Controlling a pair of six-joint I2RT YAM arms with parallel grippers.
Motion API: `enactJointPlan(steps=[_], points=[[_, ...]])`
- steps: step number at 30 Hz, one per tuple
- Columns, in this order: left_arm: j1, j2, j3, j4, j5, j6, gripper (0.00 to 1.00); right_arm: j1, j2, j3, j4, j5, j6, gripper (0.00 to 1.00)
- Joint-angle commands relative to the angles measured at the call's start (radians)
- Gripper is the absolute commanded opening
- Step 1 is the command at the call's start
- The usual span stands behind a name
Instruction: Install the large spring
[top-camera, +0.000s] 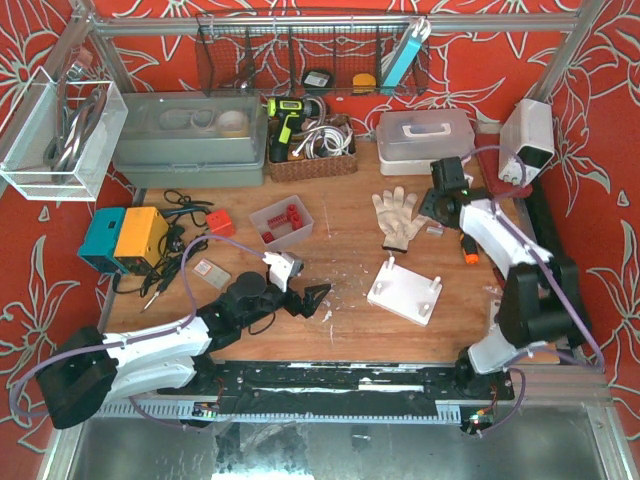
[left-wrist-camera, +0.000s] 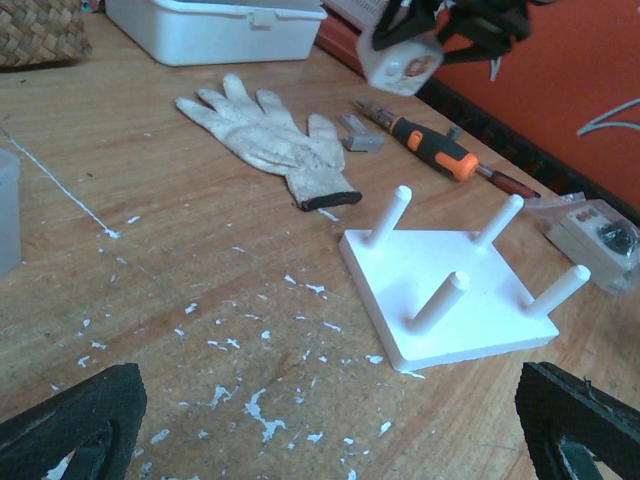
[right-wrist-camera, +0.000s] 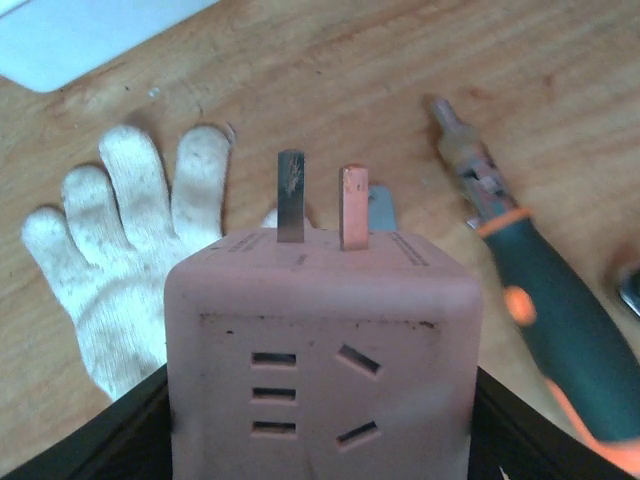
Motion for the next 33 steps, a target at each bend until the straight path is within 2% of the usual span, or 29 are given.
enactJointPlan(steps=[1, 6, 11, 17, 22, 28, 31, 33], points=[[-0.006, -0.013, -0.005, -0.002, -0.017, -0.002, 1.00, -0.013, 0.153, 0.142, 0.055, -0.064, -0.094, 0.44], [-0.006, -0.012, -0.005, -0.005, -0.024, 0.000, 1.00, -0.019, 0.302, 0.243, 0.037, 0.025, -0.086, 0.48], [-0.006, -0.013, -0.005, -0.008, -0.035, 0.003, 1.00, -0.033, 0.420, 0.339, -0.015, 0.016, -0.067, 0.51], [-0.007, -0.014, -0.003, -0.012, -0.048, 0.003, 1.00, -0.035, 0.474, 0.375, -0.063, 0.022, -0.057, 0.70], [-0.006, -0.009, 0.002, -0.026, -0.077, 0.004, 1.00, -0.037, 0.424, 0.386, -0.113, 0.032, -0.073, 0.86], [-0.006, -0.010, 0.026, -0.088, -0.191, -0.017, 1.00, -0.034, 0.283, 0.331, -0.206, -0.021, -0.114, 0.93], [-0.005, -0.018, 0.096, -0.204, -0.259, -0.070, 1.00, -0.027, 0.158, 0.240, -0.223, -0.079, -0.128, 0.99], [-0.003, -0.018, 0.169, -0.299, -0.292, -0.101, 0.96, -0.010, 0.061, 0.167, -0.219, -0.119, -0.145, 0.99]])
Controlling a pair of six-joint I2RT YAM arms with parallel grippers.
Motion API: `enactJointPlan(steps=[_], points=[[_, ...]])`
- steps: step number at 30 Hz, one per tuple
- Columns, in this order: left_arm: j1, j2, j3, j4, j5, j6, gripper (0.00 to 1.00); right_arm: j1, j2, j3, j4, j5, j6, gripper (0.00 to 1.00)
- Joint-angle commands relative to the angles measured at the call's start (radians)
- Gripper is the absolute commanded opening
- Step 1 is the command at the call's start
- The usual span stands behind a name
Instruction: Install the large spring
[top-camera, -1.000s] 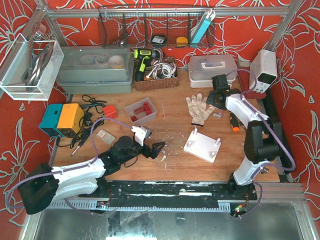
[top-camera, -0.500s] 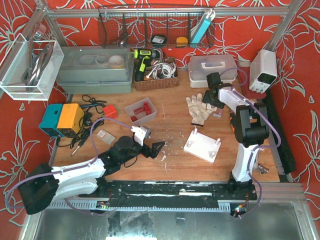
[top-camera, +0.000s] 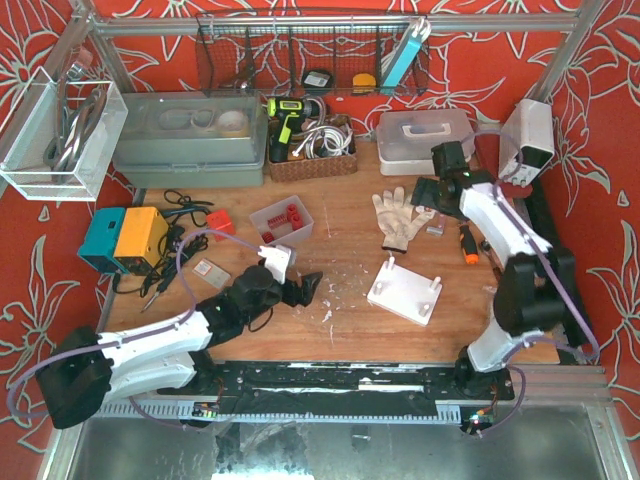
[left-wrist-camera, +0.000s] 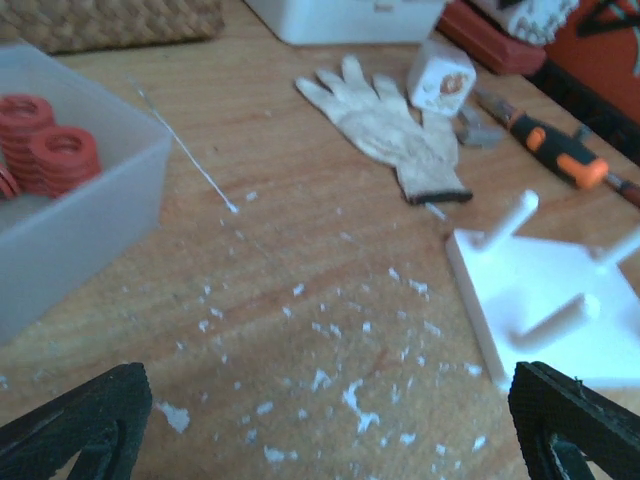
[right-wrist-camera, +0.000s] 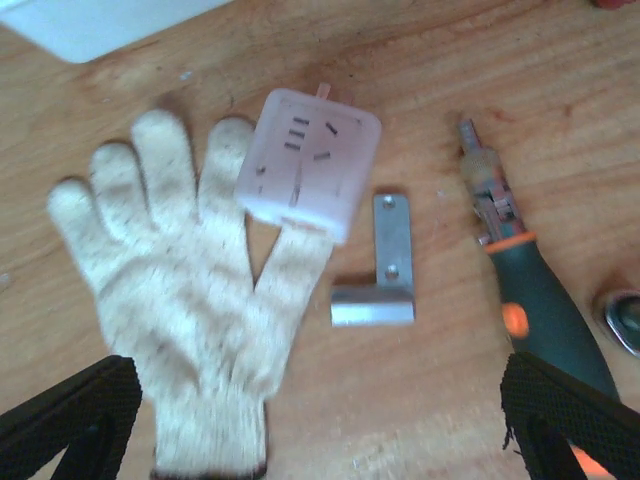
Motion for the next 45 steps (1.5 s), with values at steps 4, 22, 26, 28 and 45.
enactJointPlan(steps=[4, 22, 26, 28, 45], points=[[0.016, -0.013, 0.265, -0.293, -0.194, -0.098, 0.88, 0.100, -0.381, -0.258, -0.034, -0.100, -0.062, 0.99], [0.353, 0.379, 0.561, -0.444, -0.072, -0.085, 0.43, 0.214, -0.794, -0.666, 0.283, -0.256, -0.120, 0.98], [0.366, 0.497, 0.647, -0.466, -0.073, -0.070, 0.40, 0.214, -0.826, -0.702, 0.295, -0.237, -0.118, 0.98], [0.367, 0.548, 0.683, -0.456, -0.074, -0.069, 0.39, 0.214, -0.831, -0.710, 0.303, -0.231, -0.114, 0.97], [0.383, 0.834, 0.878, -0.554, -0.006, -0.035, 0.40, 0.214, -0.818, -0.709, 0.298, -0.177, -0.124, 0.97]])
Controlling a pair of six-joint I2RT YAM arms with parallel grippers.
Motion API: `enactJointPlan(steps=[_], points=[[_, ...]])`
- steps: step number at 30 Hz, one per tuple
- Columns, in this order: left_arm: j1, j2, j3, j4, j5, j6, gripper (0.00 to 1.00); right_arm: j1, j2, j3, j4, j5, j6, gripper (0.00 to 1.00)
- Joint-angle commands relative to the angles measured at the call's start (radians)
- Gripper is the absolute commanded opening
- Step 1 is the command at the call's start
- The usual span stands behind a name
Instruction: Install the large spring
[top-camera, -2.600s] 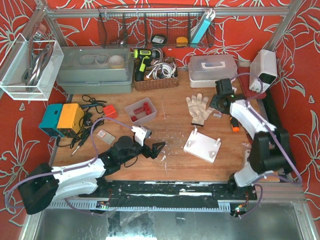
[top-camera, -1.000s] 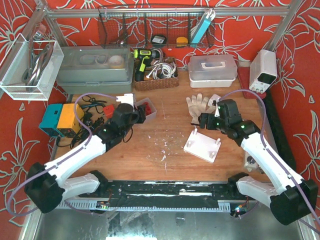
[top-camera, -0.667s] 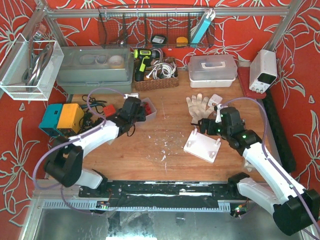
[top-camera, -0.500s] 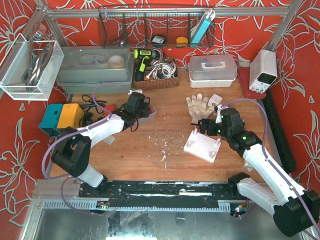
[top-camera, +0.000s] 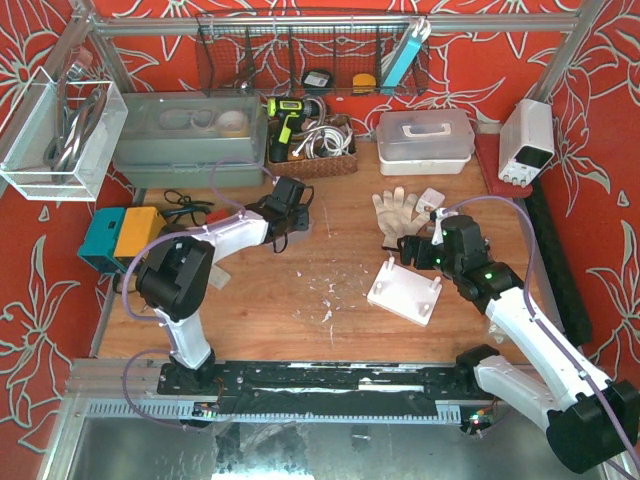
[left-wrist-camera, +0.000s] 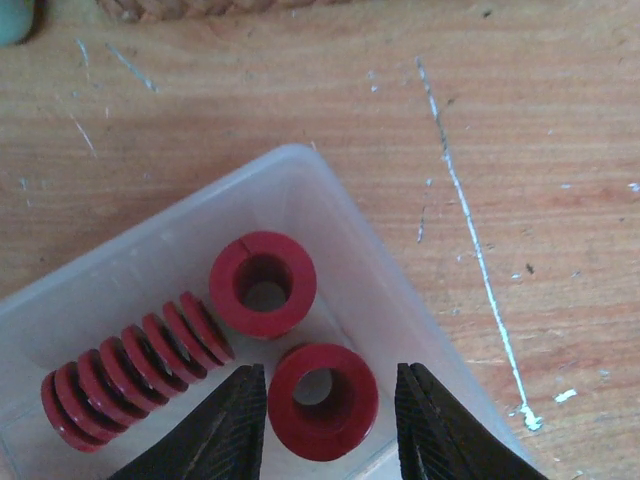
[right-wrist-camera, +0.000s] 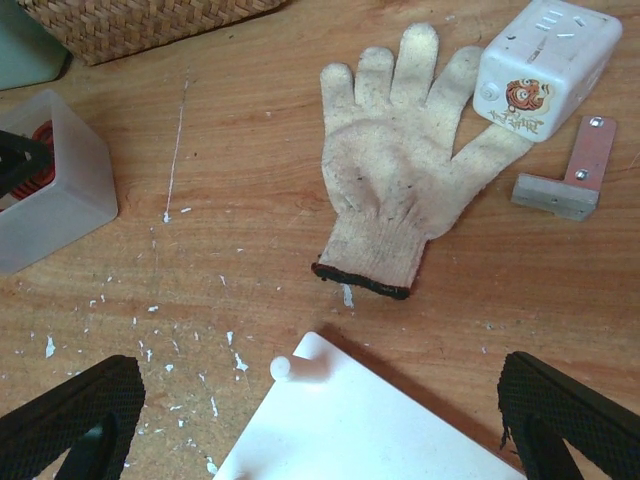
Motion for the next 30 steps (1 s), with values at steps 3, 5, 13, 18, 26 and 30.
enactJointPlan(steps=[3, 5, 13, 18, 26, 30], points=[[0.011, 0.041, 0.028, -0.057, 0.036, 0.014, 0.42, 0.006, 0.002, -0.008, 0.007, 0.032, -0.007, 0.97], [0.011, 0.052, 0.029, -0.069, 0.042, 0.016, 0.43, 0.006, 0.005, -0.007, 0.010, 0.034, -0.007, 0.97], [0.021, 0.093, 0.048, -0.079, 0.035, 0.034, 0.45, 0.006, 0.013, -0.008, 0.012, 0.029, -0.006, 0.97], [0.021, 0.103, 0.064, -0.091, 0.032, 0.040, 0.42, 0.006, 0.012, -0.005, 0.010, 0.035, -0.007, 0.97], [0.021, 0.073, 0.063, -0.122, 0.008, 0.048, 0.37, 0.006, 0.011, -0.004, 0.009, 0.039, -0.007, 0.97], [0.021, 0.061, 0.049, -0.126, 0.003, 0.043, 0.45, 0.005, 0.012, -0.005, 0.009, 0.036, -0.007, 0.97]])
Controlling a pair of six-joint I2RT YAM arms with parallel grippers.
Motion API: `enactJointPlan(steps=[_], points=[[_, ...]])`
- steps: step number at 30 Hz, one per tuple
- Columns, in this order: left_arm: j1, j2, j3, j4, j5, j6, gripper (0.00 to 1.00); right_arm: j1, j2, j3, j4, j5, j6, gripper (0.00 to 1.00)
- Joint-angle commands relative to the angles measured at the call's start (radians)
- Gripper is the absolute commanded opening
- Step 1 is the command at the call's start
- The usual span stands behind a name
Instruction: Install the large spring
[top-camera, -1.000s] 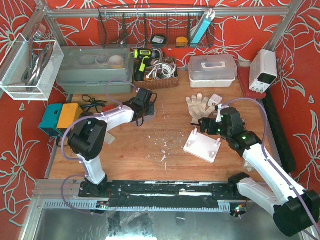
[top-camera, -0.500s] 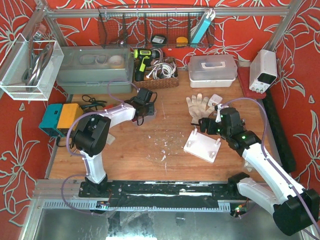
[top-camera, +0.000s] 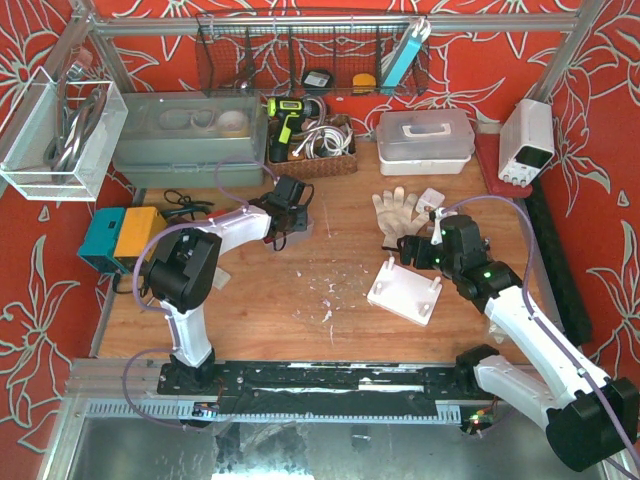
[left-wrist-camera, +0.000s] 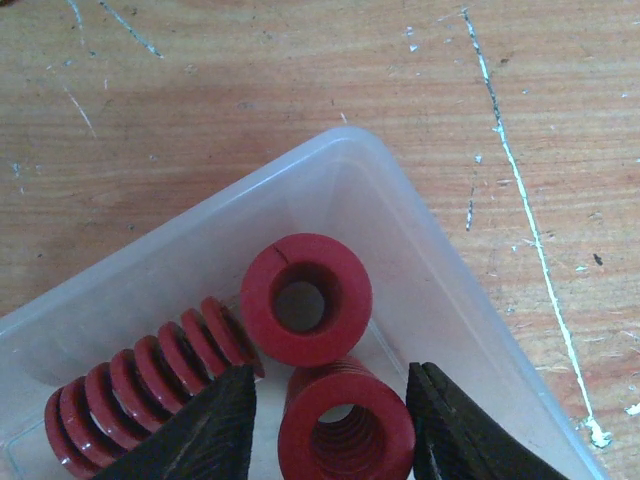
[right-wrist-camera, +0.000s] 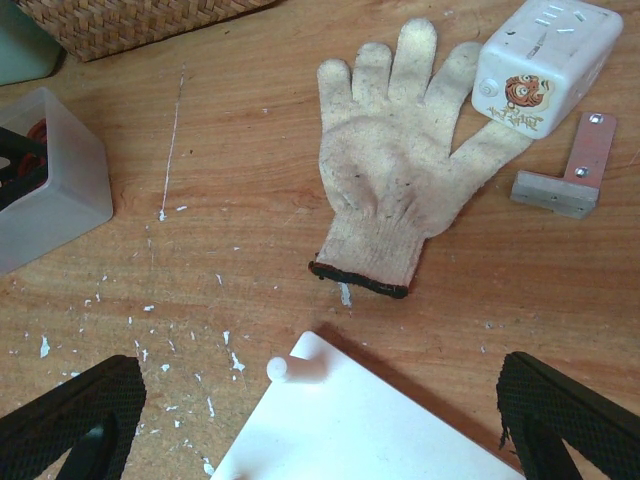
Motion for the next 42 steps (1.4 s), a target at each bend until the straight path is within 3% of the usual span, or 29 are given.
enactJointPlan(steps=[1, 12, 18, 30, 36, 39, 42], points=[[0.000, -0.021, -0.010, -0.064, -0.019, 0.010, 0.45, 0.006, -0.001, -0.004, 0.006, 0.028, -0.007, 0.96], [-0.001, -0.012, -0.027, -0.037, 0.000, 0.013, 0.39, 0.006, -0.004, 0.000, 0.002, 0.033, -0.009, 0.97], [-0.001, -0.035, -0.027, -0.032, -0.004, 0.034, 0.23, 0.006, -0.002, 0.003, 0.001, 0.037, -0.010, 0.97], [-0.015, -0.253, -0.063, 0.088, 0.088, 0.156, 0.03, 0.006, 0.037, 0.100, -0.066, -0.019, 0.025, 0.96], [-0.134, -0.415, -0.179, 0.266, 0.106, 0.320, 0.00, 0.006, 0.066, 0.170, -0.060, -0.217, 0.155, 0.89], [-0.183, -0.466, -0.219, 0.317, 0.204, 0.402, 0.00, 0.008, 0.086, 0.192, -0.019, -0.317, 0.024, 0.83], [-0.226, -0.484, -0.201, 0.286, 0.237, 0.426, 0.00, 0.007, 0.098, 0.223, -0.057, -0.249, -0.131, 0.82]])
